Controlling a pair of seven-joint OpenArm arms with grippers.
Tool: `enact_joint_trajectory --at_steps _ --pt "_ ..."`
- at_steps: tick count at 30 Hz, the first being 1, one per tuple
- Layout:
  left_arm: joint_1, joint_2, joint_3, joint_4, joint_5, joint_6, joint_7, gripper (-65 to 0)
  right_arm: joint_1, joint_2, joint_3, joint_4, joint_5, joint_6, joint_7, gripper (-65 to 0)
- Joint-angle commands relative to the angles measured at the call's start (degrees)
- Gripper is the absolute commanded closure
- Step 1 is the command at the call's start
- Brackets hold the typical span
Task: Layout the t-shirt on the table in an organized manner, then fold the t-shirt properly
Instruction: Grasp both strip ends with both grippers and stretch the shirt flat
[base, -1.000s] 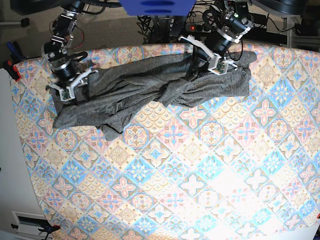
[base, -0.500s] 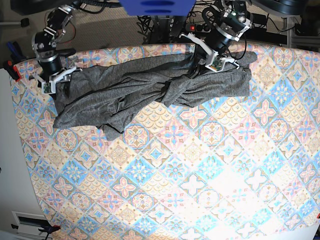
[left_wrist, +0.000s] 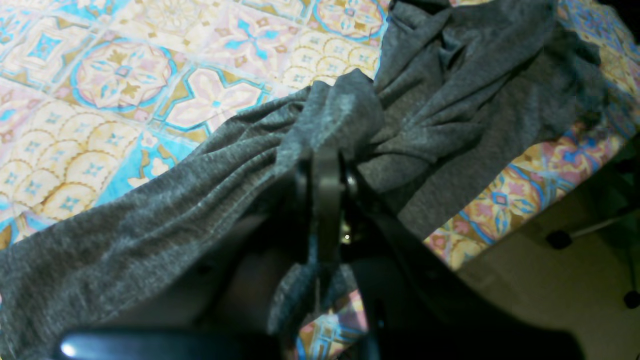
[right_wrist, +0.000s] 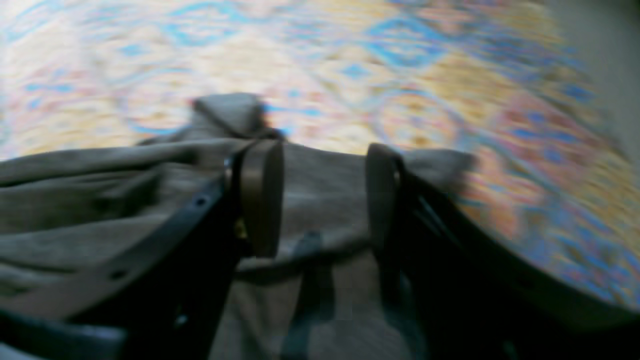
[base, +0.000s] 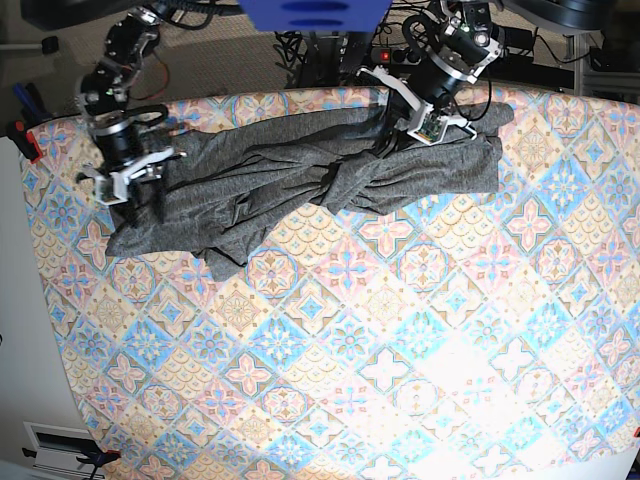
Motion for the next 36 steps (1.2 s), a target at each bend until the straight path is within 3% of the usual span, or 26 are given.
enact_joint_trajectory --at_steps 1,7,13,19,24,31,36 --pt "0.15 0.11 -0.04 1.02 -0.96 -0.12 -1.47 0.0 0.22 0.5 -0.97 1.07 0.97 -0.05 1.67 -25.8" --pt "0.06 0.11 -0.04 1.02 -0.96 -0.12 -1.56 0.0 0.22 0.68 -6.34 -2.8 0.88 -0.05 1.32 -25.8" --pt "0.06 0.11 -0.3 1.63 -1.31 -0.12 -2.35 0.0 0.84 1.12 -7.57 -16.51 0.88 -0.05 1.67 -25.8" --pt "1.03 0.46 -0.39 1.63 -1.13 -0.12 -12.9 0.0 6.55 3.49 -6.6 -21.44 0.88 -0.05 1.67 -25.8" --pt "2.26 3.26 -3.29 1.63 -0.87 -0.12 -20.81 0.0 6.99 3.76 -4.75 -21.7 0.88 -0.05 1.32 -25.8" --pt "4.02 3.26 -8.39 1.72 -1.05 -0.12 -21.86 0.0 6.73 3.76 -4.31 -21.61 0.88 -0.05 1.32 -25.8" --pt "4.81 3.26 -12.52 1.46 -0.87 -0.12 -27.49 0.0 6.73 3.76 -4.31 -21.61 0.88 -0.05 1.32 -25.8"
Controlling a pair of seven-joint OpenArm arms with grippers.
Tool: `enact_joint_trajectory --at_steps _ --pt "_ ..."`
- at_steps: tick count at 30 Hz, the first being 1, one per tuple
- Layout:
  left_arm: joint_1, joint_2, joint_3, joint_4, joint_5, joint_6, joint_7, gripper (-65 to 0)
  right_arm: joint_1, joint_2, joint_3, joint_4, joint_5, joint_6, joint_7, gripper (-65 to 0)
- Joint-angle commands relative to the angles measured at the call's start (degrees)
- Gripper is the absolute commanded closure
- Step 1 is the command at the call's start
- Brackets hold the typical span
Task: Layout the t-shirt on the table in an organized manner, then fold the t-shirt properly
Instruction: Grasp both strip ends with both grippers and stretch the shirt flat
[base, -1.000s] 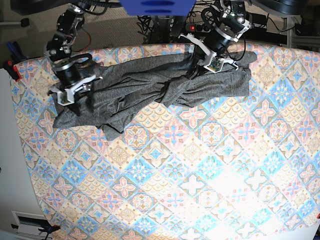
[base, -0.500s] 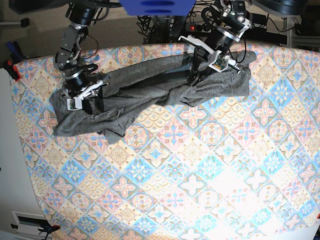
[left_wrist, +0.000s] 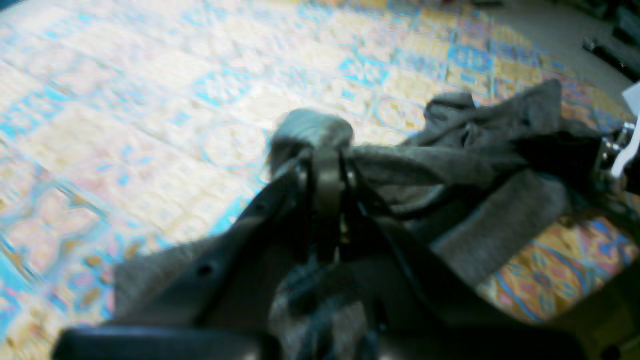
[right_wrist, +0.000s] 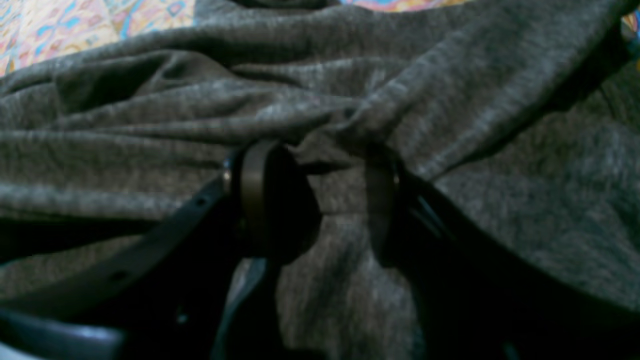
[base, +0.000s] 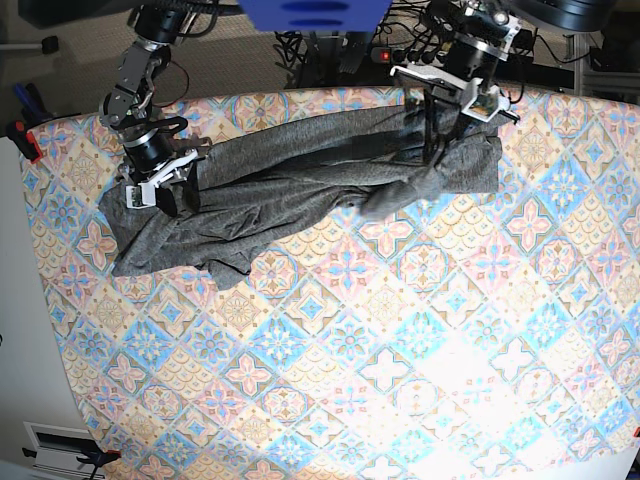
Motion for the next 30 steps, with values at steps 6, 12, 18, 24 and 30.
enact_joint_trajectory --at_steps 6,12,18,24,30 --pt "1.2 0.12 -3.6 1.06 -1.66 0.56 -9.74 0.0 0.24 0.54 0.21 1.23 0.38 -0.38 0.2 -25.8" --pt "1.12 0.12 -4.13 1.06 -1.74 0.56 -12.29 0.0 0.24 0.54 0.21 1.32 0.38 -0.38 0.2 -25.8" --pt "0.94 0.12 -5.18 0.98 -1.66 0.56 -16.6 0.0 0.24 0.54 0.21 1.32 0.38 -0.38 0.2 -25.8" --pt "-4.33 0.12 -5.18 -1.05 -1.74 0.56 -3.15 -2.2 0.24 0.54 0.21 1.23 0.38 -0.38 0.2 -25.8" --pt "-10.93 0.12 -4.92 -0.87 -1.57 0.56 15.76 -29.0 0.15 0.63 0.21 0.88 0.38 -0.38 0.2 -25.8"
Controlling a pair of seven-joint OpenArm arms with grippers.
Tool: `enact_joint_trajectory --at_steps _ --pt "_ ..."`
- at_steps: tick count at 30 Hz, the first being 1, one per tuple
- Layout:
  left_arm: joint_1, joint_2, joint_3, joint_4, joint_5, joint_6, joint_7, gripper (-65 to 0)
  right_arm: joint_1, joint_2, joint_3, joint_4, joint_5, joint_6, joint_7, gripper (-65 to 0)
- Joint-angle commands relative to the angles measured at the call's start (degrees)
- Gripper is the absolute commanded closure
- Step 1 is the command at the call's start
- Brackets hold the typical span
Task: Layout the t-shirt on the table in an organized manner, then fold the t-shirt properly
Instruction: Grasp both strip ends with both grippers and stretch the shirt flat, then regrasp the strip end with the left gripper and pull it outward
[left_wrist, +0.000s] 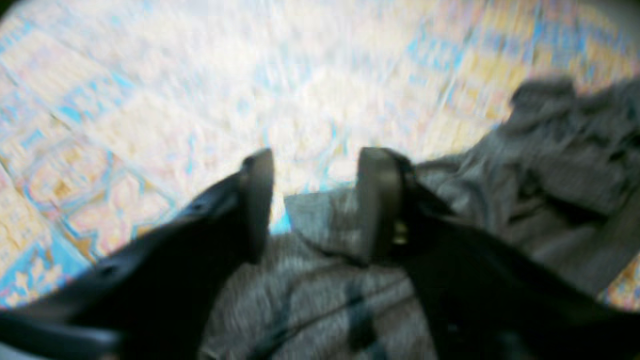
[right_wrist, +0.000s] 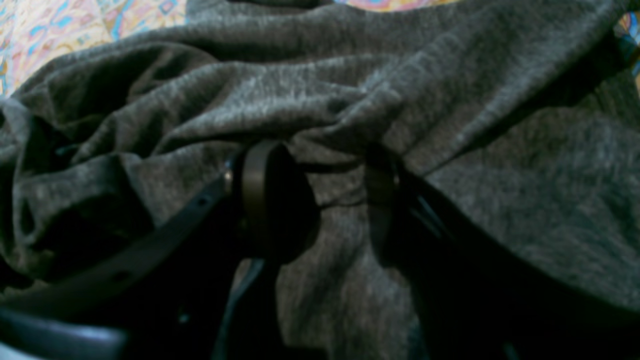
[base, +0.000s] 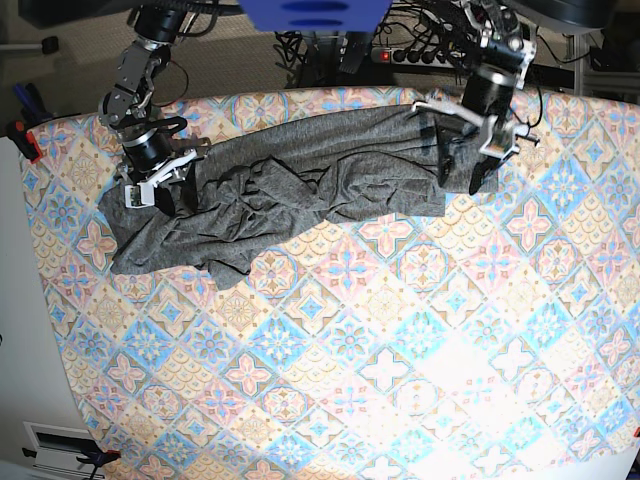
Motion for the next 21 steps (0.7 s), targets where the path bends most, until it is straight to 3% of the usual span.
enact_joint_trajectory --at_steps 1,9,12,16,21 --pt "-1.05 0.12 0.06 1.21 -1.24 -0.1 1.02 -28.9 0.32 0.61 0.17 0.6 0.4 -0.1 0.23 -25.8" --pt "-8.79 0.12 -0.11 1.12 -0.98 -0.1 19.83 -13.4 -1.52 0.61 0.17 0.95 0.31 -0.1 0.23 -25.8" --pt "-10.81 0.12 -0.11 1.12 2.8 -0.1 24.14 -9.9 -1.52 0.78 0.25 0.95 0.31 -0.1 0.23 -25.8" --pt "-13.89 0.12 -0.11 1.03 10.54 -0.1 25.37 -13.3 -1.52 1.66 0.25 0.95 0.31 -0.1 0.23 -25.8" --pt "-15.91 0.12 0.15 1.03 13.7 -0.1 25.46 -28.8 -1.61 1.75 0.25 1.04 0.31 -0.1 0.23 -25.8"
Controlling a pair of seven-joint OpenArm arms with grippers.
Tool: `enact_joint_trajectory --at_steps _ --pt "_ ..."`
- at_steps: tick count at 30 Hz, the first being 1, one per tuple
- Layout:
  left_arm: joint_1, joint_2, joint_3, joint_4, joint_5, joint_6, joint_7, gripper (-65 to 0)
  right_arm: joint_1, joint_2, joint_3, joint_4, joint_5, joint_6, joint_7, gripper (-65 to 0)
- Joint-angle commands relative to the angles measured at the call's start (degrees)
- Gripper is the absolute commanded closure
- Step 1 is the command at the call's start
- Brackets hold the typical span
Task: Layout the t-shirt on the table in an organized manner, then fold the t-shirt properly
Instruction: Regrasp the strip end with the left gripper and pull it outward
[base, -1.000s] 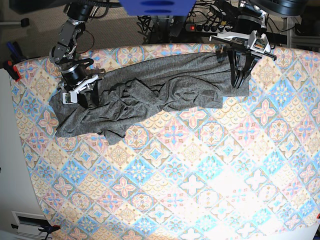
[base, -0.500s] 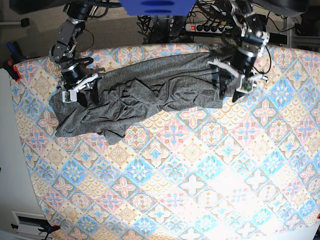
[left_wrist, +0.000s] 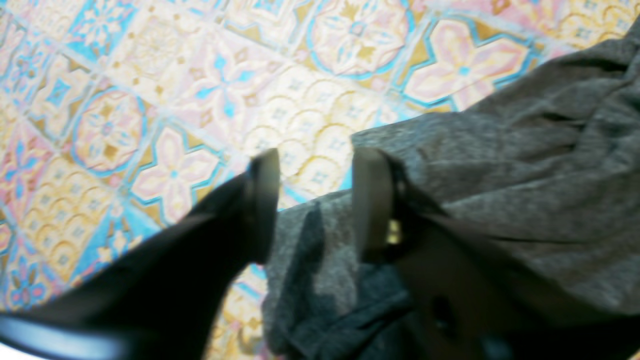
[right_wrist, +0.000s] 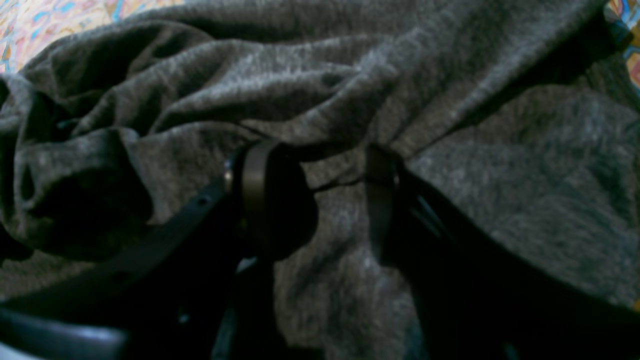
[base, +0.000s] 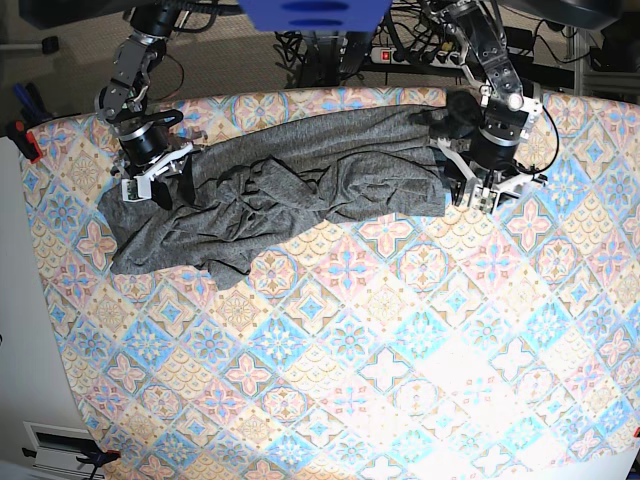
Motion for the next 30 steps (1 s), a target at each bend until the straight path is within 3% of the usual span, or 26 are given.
enact_joint_trajectory --at_steps 1,8,20,30 --pt "-0.81 0.12 0.2 0.88 -0.83 0.29 -1.19 -31.3 0.14 0.66 0.25 0.64 -0.1 -0.36 -0.21 -25.8" --pt "-4.94 -1.19 4.68 -6.95 -1.53 0.29 6.55 -32.4 0.14 0.66 0.25 0.64 -0.1 -0.36 -0.21 -25.8" --pt "-9.51 -1.1 4.59 -12.75 -1.53 0.29 6.73 -32.4 -1.8 0.75 0.17 0.64 -0.1 -0.36 0.05 -25.8" --pt "-13.38 -1.1 -0.95 -22.68 -1.53 0.29 6.55 -32.3 -1.8 1.54 0.25 0.64 -0.1 -0.36 0.05 -25.8"
